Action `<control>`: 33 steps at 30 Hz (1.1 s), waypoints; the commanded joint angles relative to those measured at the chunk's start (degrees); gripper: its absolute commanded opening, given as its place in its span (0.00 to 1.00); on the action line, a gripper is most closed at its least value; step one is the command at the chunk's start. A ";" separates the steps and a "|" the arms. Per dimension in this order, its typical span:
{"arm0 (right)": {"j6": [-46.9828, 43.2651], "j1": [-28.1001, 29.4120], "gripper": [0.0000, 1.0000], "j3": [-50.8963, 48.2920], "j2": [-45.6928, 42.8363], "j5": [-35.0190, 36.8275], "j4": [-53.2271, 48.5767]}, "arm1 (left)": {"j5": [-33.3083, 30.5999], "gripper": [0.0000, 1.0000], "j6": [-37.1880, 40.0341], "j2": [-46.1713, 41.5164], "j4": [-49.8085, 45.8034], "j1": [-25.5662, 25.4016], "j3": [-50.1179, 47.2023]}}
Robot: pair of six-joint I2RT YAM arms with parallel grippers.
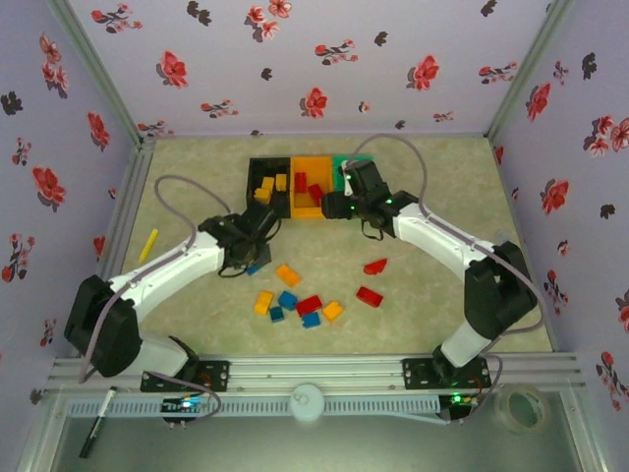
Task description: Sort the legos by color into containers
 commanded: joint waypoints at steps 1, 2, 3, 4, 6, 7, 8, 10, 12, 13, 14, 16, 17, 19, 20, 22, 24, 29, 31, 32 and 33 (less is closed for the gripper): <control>1.52 -1.55 0.70 -2.82 -4.95 2.92 -0.36 | -1.58 0.29 8.03 3.76 -2.89 -0.41 8.44; 1.79 -2.03 0.70 -3.79 -6.18 3.51 -0.76 | -1.58 0.29 9.41 5.19 -2.89 -0.39 11.17; 1.98 -2.47 0.70 -4.60 -7.21 3.99 -1.09 | -1.56 0.29 10.55 6.53 -2.68 -0.44 13.56; 2.00 -2.96 0.70 -5.57 -8.35 4.57 -1.37 | -1.63 0.29 11.89 8.22 -2.54 -0.39 16.24; 2.39 -3.71 0.70 -7.27 -10.34 5.94 -2.05 | -1.42 0.29 14.21 11.60 -2.63 -0.38 22.08; 2.48 -4.13 0.70 -8.23 -11.31 6.41 -2.27 | -1.29 0.29 15.19 13.56 -2.54 -0.45 24.82; 2.53 -4.55 0.70 -9.08 -12.22 6.70 -2.62 | -1.09 0.28 16.37 15.49 -2.46 -0.38 27.21; 2.74 -5.25 0.70 -10.45 -13.88 6.99 -3.30 | -0.52 0.28 18.31 18.83 -2.67 -0.43 32.19; 2.90 -5.79 0.70 -11.79 -15.51 7.36 -3.71 | -0.07 0.28 20.06 22.10 -2.54 -0.38 37.08; 2.91 -6.09 0.70 -12.42 -16.31 7.52 -4.08 | 0.46 0.28 20.89 23.89 -2.64 -0.38 39.82; 2.96 -6.25 0.70 -12.93 -16.88 7.80 -4.45 | 1.08 0.28 21.70 25.78 -2.66 -0.43 42.75; 2.96 -6.62 0.70 -13.64 -17.95 8.05 -4.85 | 2.47 0.28 22.99 29.55 -2.80 -0.38 48.41; 2.96 -6.80 0.70 -13.90 -18.21 8.16 -5.02 | 3.48 0.28 23.73 31.80 -2.89 -0.43 51.68; 3.05 -6.99 0.70 -14.21 -18.58 8.24 -5.35 | 4.78 0.27 24.76 35.87 -3.34 -0.39 57.88; 3.04 -7.06 0.70 -14.35 -18.66 8.33 -5.57 | 5.47 0.27 25.21 38.52 -3.82 -0.40 61.43; 3.14 -7.07 0.70 -14.37 -18.72 8.51 -5.76 | 7.02 0.27 25.88 42.82 -3.79 -0.38 67.17; 3.29 -7.08 0.70 -14.47 -18.72 8.51 -5.84 | 8.47 0.27 26.32 46.72 -2.65 -0.38 72.03; 3.28 -7.07 0.70 -14.89 -18.75 8.78 -5.71 | 11.61 0.28 26.68 53.91 3.18 -0.38 78.05; 3.31 -7.09 0.70 -14.96 -18.75 8.70 -5.77 | 12.31 0.28 26.60 55.87 6.33 -0.38 78.36; 3.27 -7.09 0.70 -14.94 -18.70 8.57 -5.79 | 12.51 0.28 26.59 56.79 7.99 -0.39 78.41; 3.31 -7.08 0.70 -14.94 -18.74 8.39 -5.81 | 12.45 0.28 26.59 57.65 9.44 -0.36 78.51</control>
